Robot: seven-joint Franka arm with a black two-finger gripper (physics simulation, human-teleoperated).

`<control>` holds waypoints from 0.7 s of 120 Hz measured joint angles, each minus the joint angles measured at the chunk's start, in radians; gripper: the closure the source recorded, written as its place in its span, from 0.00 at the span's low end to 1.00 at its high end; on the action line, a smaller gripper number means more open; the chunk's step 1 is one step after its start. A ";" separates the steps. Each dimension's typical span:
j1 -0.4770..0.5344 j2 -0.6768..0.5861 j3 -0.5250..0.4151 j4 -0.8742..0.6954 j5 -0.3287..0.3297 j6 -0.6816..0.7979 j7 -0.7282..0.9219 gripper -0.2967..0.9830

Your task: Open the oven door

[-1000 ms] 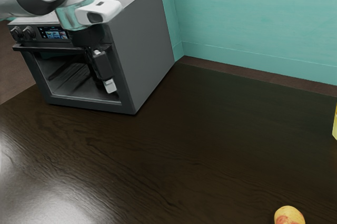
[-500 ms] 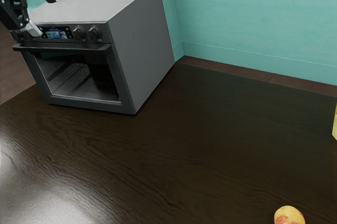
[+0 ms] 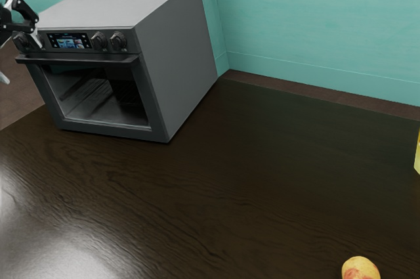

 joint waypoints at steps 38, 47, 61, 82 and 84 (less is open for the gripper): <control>0.010 0.067 0.088 -0.010 -0.061 0.089 0.163 0.23; 0.021 0.073 0.128 -0.007 -0.105 0.099 0.184 0.23; 0.026 0.116 0.143 -0.001 -0.140 0.109 0.202 0.23; 0.024 0.163 0.144 0.012 -0.156 0.118 0.225 0.23; 0.024 0.165 0.144 0.012 -0.157 0.119 0.227 0.23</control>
